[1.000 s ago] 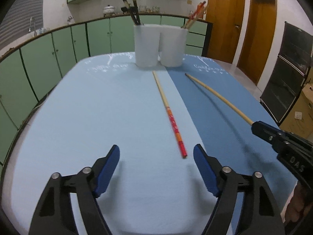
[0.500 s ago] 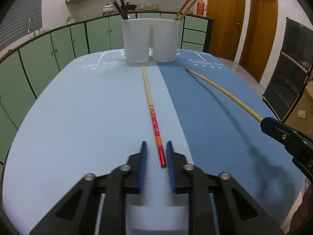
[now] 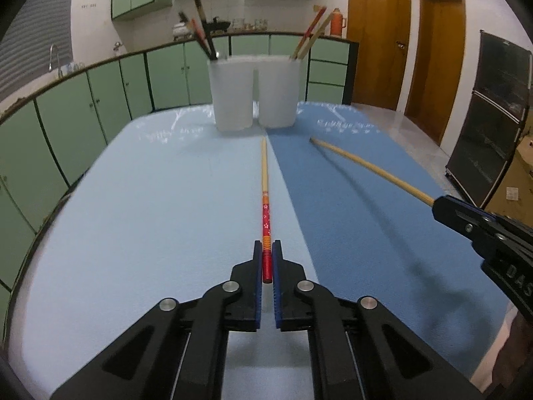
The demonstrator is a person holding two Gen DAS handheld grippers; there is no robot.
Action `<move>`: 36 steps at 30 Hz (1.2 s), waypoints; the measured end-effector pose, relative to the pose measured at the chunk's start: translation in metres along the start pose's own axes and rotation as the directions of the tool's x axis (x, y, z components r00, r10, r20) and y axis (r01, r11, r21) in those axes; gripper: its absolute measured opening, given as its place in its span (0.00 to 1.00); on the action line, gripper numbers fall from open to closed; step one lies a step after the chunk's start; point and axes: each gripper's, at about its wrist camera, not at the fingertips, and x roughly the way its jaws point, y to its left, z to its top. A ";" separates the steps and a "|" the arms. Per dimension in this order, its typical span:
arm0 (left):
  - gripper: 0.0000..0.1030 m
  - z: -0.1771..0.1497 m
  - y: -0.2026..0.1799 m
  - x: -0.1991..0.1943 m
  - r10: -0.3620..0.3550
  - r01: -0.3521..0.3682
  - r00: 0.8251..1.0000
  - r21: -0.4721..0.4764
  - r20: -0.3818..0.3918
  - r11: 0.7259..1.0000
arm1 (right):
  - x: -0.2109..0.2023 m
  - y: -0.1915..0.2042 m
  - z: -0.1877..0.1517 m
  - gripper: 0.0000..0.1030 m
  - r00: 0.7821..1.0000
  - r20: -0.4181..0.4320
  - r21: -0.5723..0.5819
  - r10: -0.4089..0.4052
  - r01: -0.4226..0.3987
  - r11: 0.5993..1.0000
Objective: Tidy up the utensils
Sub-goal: 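Grasp the red-patterned chopstick with the left gripper, then lift both held chopsticks and carry them above the white holder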
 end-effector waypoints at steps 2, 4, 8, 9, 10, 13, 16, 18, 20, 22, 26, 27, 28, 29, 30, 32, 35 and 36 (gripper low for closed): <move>0.05 0.006 0.000 -0.012 -0.008 0.008 1.000 0.011 0.028 1.000 | -0.006 0.003 0.008 0.06 1.000 0.020 -0.016 0.002 -0.001 1.000; 0.05 0.014 0.001 -0.026 -0.011 0.009 0.998 0.022 0.059 1.000 | -0.012 0.005 0.016 0.06 0.999 0.042 -0.027 0.006 -0.005 1.000; 0.05 0.032 0.006 -0.046 -0.026 0.024 0.994 0.017 0.110 1.000 | -0.027 0.009 0.037 0.06 0.996 0.088 -0.052 0.015 -0.010 0.999; 0.05 0.037 0.007 -0.050 -0.027 0.026 0.992 0.016 0.123 1.000 | -0.031 0.010 0.043 0.06 0.995 0.098 -0.057 0.017 -0.011 0.998; 0.05 0.043 0.009 -0.056 -0.031 0.029 0.990 0.015 0.140 0.999 | -0.033 0.010 0.047 0.06 0.994 0.103 -0.059 0.020 -0.014 0.998; 0.05 0.058 0.013 -0.068 -0.042 0.039 0.985 0.018 0.169 0.999 | -0.040 0.012 0.064 0.06 0.992 0.118 -0.061 0.037 -0.030 0.998; 0.05 0.073 0.016 -0.077 -0.057 0.054 0.984 0.021 0.171 0.998 | -0.049 0.014 0.082 0.06 0.989 0.139 -0.064 0.056 -0.047 0.997; 0.05 0.079 0.019 -0.081 -0.063 0.060 0.985 0.027 0.161 0.998 | -0.053 0.016 0.092 0.06 0.987 0.152 -0.075 0.059 -0.048 0.996; 0.05 0.082 0.023 -0.081 -0.078 0.075 0.987 0.021 0.143 0.997 | -0.056 0.017 0.098 0.06 0.986 0.156 -0.080 0.062 -0.050 0.996; 0.05 0.080 0.028 -0.078 -0.086 0.086 0.988 0.003 0.126 0.996 | -0.057 0.018 0.099 0.06 0.986 0.152 -0.076 0.066 -0.055 0.996; 0.05 0.077 0.035 -0.078 -0.094 0.097 0.987 -0.019 0.130 0.995 | -0.059 0.020 0.097 0.06 0.987 0.146 -0.078 0.068 -0.057 0.995; 0.05 0.078 0.035 -0.079 -0.093 0.097 0.986 -0.018 0.137 0.995 | -0.060 0.021 0.099 0.06 0.987 0.147 -0.082 0.070 -0.059 0.995; 0.05 0.081 0.036 -0.082 -0.095 0.098 0.984 -0.014 0.150 0.995 | -0.061 0.022 0.101 0.06 0.986 0.149 -0.083 0.073 -0.061 0.995; 0.05 0.083 0.036 -0.084 -0.096 0.099 0.983 -0.012 0.158 0.995 | -0.061 0.022 0.103 0.06 0.985 0.152 -0.084 0.077 -0.065 0.994; 0.05 0.085 0.037 -0.086 -0.098 0.101 0.981 -0.010 0.169 0.995 | -0.062 0.023 0.106 0.06 0.985 0.154 -0.084 0.082 -0.070 0.994; 0.05 0.091 0.038 -0.089 -0.097 0.100 0.978 -0.002 0.182 0.995 | -0.063 0.022 0.112 0.06 0.983 0.158 -0.084 0.095 -0.082 0.993; 0.05 0.101 0.041 -0.094 -0.093 0.093 0.974 0.009 0.209 0.996 | -0.065 0.022 0.125 0.06 0.980 0.163 -0.088 0.117 -0.104 0.991; 0.05 0.104 0.042 -0.096 -0.093 0.093 0.972 0.013 0.218 0.996 | -0.065 0.022 0.130 0.06 0.979 0.162 -0.088 0.125 -0.112 0.990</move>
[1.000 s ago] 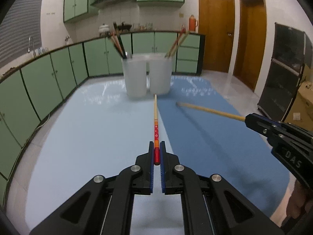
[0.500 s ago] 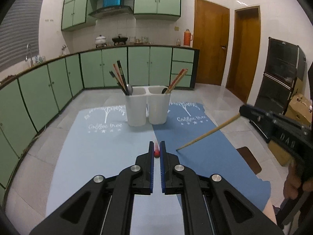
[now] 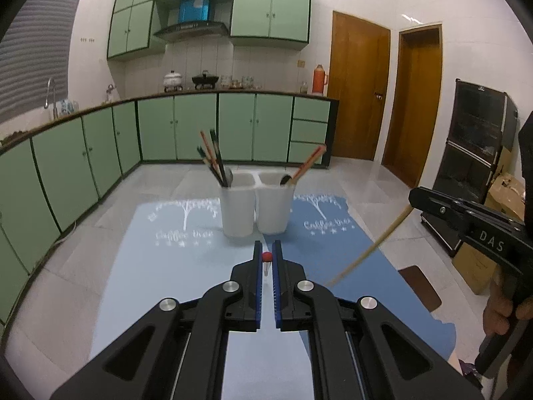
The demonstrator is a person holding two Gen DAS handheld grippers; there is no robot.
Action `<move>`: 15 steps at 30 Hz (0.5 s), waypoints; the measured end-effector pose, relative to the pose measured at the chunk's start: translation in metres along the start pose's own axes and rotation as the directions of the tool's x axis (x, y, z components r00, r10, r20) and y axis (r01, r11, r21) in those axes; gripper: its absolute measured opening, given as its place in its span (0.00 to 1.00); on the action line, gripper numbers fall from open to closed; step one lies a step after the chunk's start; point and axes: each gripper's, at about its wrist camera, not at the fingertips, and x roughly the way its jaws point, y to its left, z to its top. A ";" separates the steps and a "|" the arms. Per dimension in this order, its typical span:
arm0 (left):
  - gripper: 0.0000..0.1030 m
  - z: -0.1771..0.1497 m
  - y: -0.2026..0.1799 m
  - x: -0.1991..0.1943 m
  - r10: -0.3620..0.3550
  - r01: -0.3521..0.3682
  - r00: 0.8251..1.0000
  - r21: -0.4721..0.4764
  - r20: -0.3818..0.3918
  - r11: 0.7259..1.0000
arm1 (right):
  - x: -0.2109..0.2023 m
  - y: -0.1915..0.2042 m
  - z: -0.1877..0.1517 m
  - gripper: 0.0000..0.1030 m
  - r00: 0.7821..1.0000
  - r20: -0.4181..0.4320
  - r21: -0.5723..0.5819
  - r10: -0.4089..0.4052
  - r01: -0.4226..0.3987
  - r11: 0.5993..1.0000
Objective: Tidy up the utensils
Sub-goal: 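Lift both held chopsticks and carry them above the white holder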
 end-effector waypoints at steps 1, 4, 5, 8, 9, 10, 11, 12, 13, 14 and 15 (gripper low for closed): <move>0.05 0.006 0.001 -0.001 -0.001 0.001 1.000 0.006 0.013 1.000 | 0.000 0.000 0.004 0.06 1.000 -0.002 0.003 0.010 -0.010 1.000; 0.05 0.017 0.002 -0.003 0.001 -0.002 0.999 0.024 0.036 1.000 | 0.003 -0.002 0.022 0.06 0.999 -0.008 0.010 0.041 -0.041 0.999; 0.05 0.022 0.003 -0.005 0.000 -0.001 0.999 0.029 0.044 1.000 | 0.004 -0.001 0.026 0.06 0.999 -0.005 0.007 0.042 -0.042 0.999; 0.05 0.035 0.003 -0.007 -0.007 0.004 0.998 0.046 0.063 0.999 | 0.005 0.001 0.044 0.06 0.999 0.013 -0.003 0.052 -0.052 0.999; 0.05 0.039 0.004 -0.008 -0.009 0.005 0.997 0.052 0.070 0.999 | 0.005 0.001 0.051 0.06 0.998 0.020 -0.004 0.059 -0.059 0.998; 0.05 0.046 0.004 -0.009 -0.009 0.004 0.997 0.061 0.080 0.998 | 0.005 0.001 0.057 0.06 0.998 0.029 -0.004 0.063 -0.063 0.998; 0.05 0.050 0.004 -0.011 -0.007 0.001 0.996 0.068 0.089 0.998 | 0.006 0.001 0.067 0.06 0.997 0.041 -0.007 0.066 -0.066 0.998; 0.05 0.054 0.005 -0.013 -0.005 -0.003 0.995 0.076 0.102 0.997 | 0.006 0.001 0.077 0.06 0.996 0.056 -0.013 0.065 -0.065 0.998; 0.05 0.059 0.004 -0.014 -0.003 -0.006 0.993 0.082 0.114 0.997 | 0.007 0.001 0.084 0.06 0.996 0.067 -0.019 0.063 -0.061 0.998; 0.05 0.066 0.005 -0.016 -0.002 -0.010 0.992 0.089 0.129 0.996 | 0.008 0.002 0.095 0.06 0.995 0.085 -0.029 0.057 -0.055 0.998; 0.05 0.073 0.005 -0.017 0.000 -0.014 0.990 0.098 0.142 0.995 | 0.008 0.003 0.105 0.06 0.993 0.102 -0.034 0.057 -0.054 0.998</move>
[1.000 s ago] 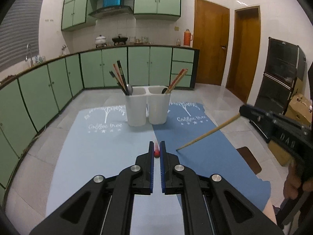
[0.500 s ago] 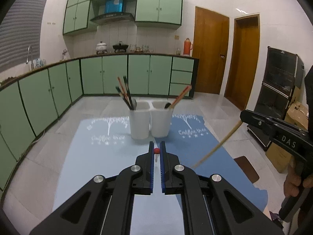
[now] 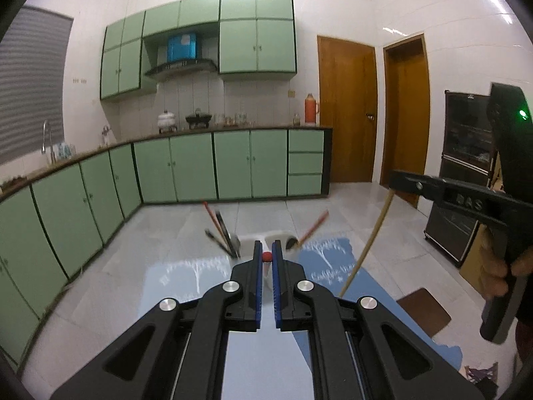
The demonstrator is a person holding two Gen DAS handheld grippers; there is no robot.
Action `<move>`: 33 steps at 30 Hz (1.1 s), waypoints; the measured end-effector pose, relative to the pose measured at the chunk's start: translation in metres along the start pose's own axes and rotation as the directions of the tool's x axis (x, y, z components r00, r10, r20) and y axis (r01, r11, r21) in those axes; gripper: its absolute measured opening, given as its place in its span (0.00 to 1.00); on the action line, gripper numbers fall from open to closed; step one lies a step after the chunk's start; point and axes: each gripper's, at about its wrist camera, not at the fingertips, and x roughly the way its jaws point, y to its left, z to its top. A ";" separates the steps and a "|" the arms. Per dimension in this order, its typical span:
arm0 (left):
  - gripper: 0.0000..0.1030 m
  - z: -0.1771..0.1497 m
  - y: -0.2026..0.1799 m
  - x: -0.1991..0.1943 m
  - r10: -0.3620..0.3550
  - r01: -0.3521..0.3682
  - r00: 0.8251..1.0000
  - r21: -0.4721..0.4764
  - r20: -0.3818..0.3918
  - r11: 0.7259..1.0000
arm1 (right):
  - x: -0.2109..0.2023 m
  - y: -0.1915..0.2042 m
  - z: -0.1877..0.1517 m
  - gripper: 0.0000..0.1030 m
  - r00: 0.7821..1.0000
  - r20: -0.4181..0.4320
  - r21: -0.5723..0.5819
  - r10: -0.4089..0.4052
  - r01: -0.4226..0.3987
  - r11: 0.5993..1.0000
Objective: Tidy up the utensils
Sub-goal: 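Lift both held chopsticks and carry them above the white holder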
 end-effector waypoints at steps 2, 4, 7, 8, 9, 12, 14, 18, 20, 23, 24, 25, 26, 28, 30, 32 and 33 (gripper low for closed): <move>0.05 0.012 0.003 0.003 0.003 -0.003 1.000 0.011 0.016 1.000 | 0.005 0.001 0.017 0.06 1.000 0.029 -0.008 0.003 -0.003 1.000; 0.05 0.024 0.008 0.009 0.002 -0.002 1.000 0.016 0.022 1.000 | 0.012 0.002 0.036 0.06 0.998 0.061 -0.018 -0.009 0.010 1.000; 0.05 0.037 0.016 0.024 -0.013 0.013 1.000 0.015 0.011 1.000 | 0.028 -0.001 0.055 0.06 0.996 0.089 -0.025 -0.030 0.032 0.999; 0.05 0.040 0.017 0.028 -0.019 0.019 1.000 0.013 0.003 1.000 | 0.036 -0.002 0.062 0.06 0.994 0.099 -0.027 -0.043 0.046 0.999; 0.05 0.044 0.021 0.034 -0.028 0.028 1.000 0.010 -0.006 1.000 | 0.042 -0.004 0.065 0.06 0.993 0.104 -0.026 -0.050 0.053 0.998; 0.05 0.052 0.027 0.049 -0.042 0.043 0.999 0.015 -0.028 0.999 | 0.064 -0.011 0.073 0.06 0.990 0.120 -0.023 -0.076 0.080 0.997; 0.05 0.056 0.030 0.059 -0.044 0.046 0.998 0.027 -0.045 0.999 | 0.080 -0.016 0.074 0.06 0.989 0.118 -0.021 -0.090 0.093 0.995; 0.05 0.057 0.033 0.077 -0.051 0.054 0.995 0.034 -0.083 0.998 | 0.111 -0.027 0.069 0.06 0.990 0.094 0.002 -0.101 0.102 0.995; 0.05 0.056 0.034 0.088 -0.051 0.055 0.994 0.036 -0.099 0.998 | 0.123 -0.029 0.063 0.06 0.990 0.086 0.002 -0.108 0.108 0.994; 0.05 0.051 0.035 0.105 -0.053 0.058 0.991 0.034 -0.126 0.998 | 0.143 -0.030 0.052 0.06 0.992 0.055 0.002 -0.112 0.112 0.994; 0.05 0.049 0.035 0.111 -0.053 0.058 0.989 0.032 -0.136 0.998 | 0.149 -0.031 0.049 0.06 0.993 0.043 0.003 -0.111 0.110 0.994; 0.05 0.046 0.035 0.120 -0.053 0.058 0.988 0.030 -0.148 0.998 | 0.153 -0.029 0.040 0.06 0.994 0.029 0.000 -0.109 0.109 0.994; 0.05 0.044 0.035 0.125 -0.053 0.059 0.987 0.029 -0.155 0.998 | 0.157 -0.029 0.036 0.06 0.994 0.015 -0.005 -0.108 0.108 0.994; 0.05 0.038 0.035 0.137 -0.055 0.060 0.983 0.021 -0.174 0.998 | 0.166 -0.031 0.028 0.08 0.995 -0.019 -0.007 -0.101 0.101 0.995; 0.05 0.032 0.038 0.149 -0.078 0.078 0.978 -0.007 -0.191 0.997 | 0.169 -0.032 0.022 0.08 0.994 -0.043 -0.005 -0.098 0.098 0.995; 0.07 0.028 0.041 0.154 -0.078 0.074 0.979 -0.029 -0.191 0.997 | 0.167 -0.033 0.020 0.10 0.994 -0.049 -0.001 -0.099 0.099 0.995; 0.10 0.026 0.042 0.155 -0.084 0.078 0.978 -0.041 -0.192 0.996 | 0.164 -0.033 0.018 0.17 0.994 -0.045 -0.001 -0.100 0.100 0.995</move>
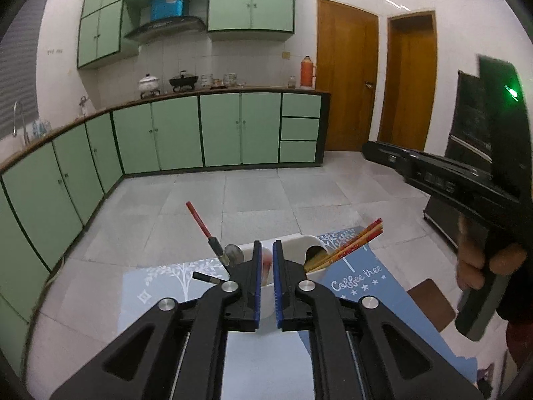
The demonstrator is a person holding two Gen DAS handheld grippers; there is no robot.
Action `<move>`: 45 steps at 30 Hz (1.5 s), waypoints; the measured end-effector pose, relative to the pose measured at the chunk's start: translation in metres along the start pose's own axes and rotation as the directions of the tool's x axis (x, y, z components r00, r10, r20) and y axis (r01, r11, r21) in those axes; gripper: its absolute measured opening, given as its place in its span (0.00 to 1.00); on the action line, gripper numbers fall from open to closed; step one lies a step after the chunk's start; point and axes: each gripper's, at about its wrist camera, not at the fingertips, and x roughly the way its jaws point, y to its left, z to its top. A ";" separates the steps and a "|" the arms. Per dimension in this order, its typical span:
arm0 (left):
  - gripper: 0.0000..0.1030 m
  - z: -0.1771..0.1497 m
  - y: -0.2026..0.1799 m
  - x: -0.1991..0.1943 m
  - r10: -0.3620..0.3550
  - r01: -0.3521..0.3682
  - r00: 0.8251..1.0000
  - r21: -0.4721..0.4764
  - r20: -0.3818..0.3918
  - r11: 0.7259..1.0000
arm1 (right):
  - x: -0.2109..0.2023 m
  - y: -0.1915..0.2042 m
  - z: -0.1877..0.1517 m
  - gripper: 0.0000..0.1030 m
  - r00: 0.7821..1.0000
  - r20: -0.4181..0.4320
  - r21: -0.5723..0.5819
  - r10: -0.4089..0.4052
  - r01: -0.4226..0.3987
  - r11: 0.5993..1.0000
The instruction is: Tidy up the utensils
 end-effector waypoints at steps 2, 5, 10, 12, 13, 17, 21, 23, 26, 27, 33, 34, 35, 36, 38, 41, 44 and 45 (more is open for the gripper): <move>0.14 -0.002 0.002 -0.002 -0.004 0.004 1.000 -0.021 0.006 1.000 | -0.011 -0.002 -0.002 0.26 1.000 0.018 -0.003 -0.007 0.007 1.000; 0.25 -0.006 0.003 -0.014 0.010 -0.009 0.999 -0.036 0.036 0.999 | -0.030 -0.005 -0.005 0.35 0.999 0.041 -0.007 -0.009 0.009 1.000; 0.50 -0.016 0.005 -0.047 0.041 -0.033 0.994 -0.086 0.097 0.996 | -0.069 -0.006 -0.023 0.54 0.998 0.062 -0.004 -0.022 0.022 1.000; 0.56 -0.019 0.007 -0.058 0.058 -0.047 0.992 -0.098 0.112 0.994 | -0.082 -0.004 -0.033 0.61 0.998 0.058 -0.003 -0.029 0.030 1.000; 0.60 -0.023 0.006 -0.064 0.066 -0.054 0.991 -0.102 0.117 0.993 | -0.089 -0.003 -0.039 0.64 0.998 0.056 -0.001 -0.030 0.030 1.000; 0.69 -0.041 0.001 -0.089 0.091 -0.074 0.987 -0.130 0.130 0.989 | -0.112 -0.002 -0.065 0.78 0.999 0.021 0.035 -0.031 0.030 0.999; 0.78 -0.060 -0.007 -0.106 0.114 -0.096 0.986 -0.146 0.123 0.985 | -0.132 0.000 -0.083 0.87 1.000 -0.006 0.082 -0.013 0.013 0.997; 0.82 -0.068 -0.011 -0.113 0.125 -0.109 0.986 -0.144 0.113 0.984 | -0.142 0.004 -0.091 0.90 1.000 -0.015 0.084 -0.010 0.012 0.996; 0.87 -0.079 -0.017 -0.123 0.138 -0.121 0.984 -0.148 0.110 0.982 | -0.154 0.014 -0.098 0.93 1.000 -0.025 0.068 -0.002 0.004 0.998; 0.88 -0.082 -0.019 -0.128 0.144 -0.126 0.984 -0.151 0.109 0.980 | -0.159 0.017 -0.102 0.94 1.000 -0.029 0.058 -0.001 0.003 0.998; 0.92 -0.090 -0.034 -0.149 0.154 -0.142 0.982 -0.108 0.106 0.984 | -0.184 0.034 -0.112 0.95 0.999 -0.035 0.019 0.005 -0.005 1.000; 0.92 -0.090 -0.038 -0.154 0.152 -0.141 0.982 -0.099 0.110 0.985 | -0.188 0.037 -0.113 0.95 0.999 -0.032 0.017 0.014 -0.013 1.000; 0.92 -0.092 -0.043 -0.157 0.151 -0.141 0.982 -0.094 0.113 0.986 | -0.192 0.038 -0.113 0.95 0.999 -0.030 0.017 0.018 -0.017 1.000; 0.92 -0.093 -0.047 -0.161 0.149 -0.139 0.982 -0.088 0.117 0.986 | -0.196 0.040 -0.113 0.95 0.999 -0.027 0.015 0.023 -0.022 1.000; 0.92 -0.095 -0.053 -0.170 0.145 -0.136 0.981 -0.081 0.129 0.987 | -0.205 0.044 -0.114 0.95 0.999 -0.021 0.012 0.034 -0.033 0.999; 0.92 -0.098 -0.059 -0.184 0.145 -0.134 0.978 -0.081 0.149 0.988 | -0.219 0.050 -0.116 0.95 0.999 -0.011 0.001 0.041 -0.041 0.999; 0.92 -0.102 -0.064 -0.194 0.140 -0.129 0.976 -0.077 0.164 0.989 | -0.231 0.053 -0.115 0.95 0.999 0.004 -0.006 0.049 -0.049 0.999; 0.92 -0.103 -0.065 -0.197 0.140 -0.129 0.976 -0.075 0.166 0.989 | -0.234 0.054 -0.116 0.95 0.999 0.006 -0.004 0.053 -0.053 0.999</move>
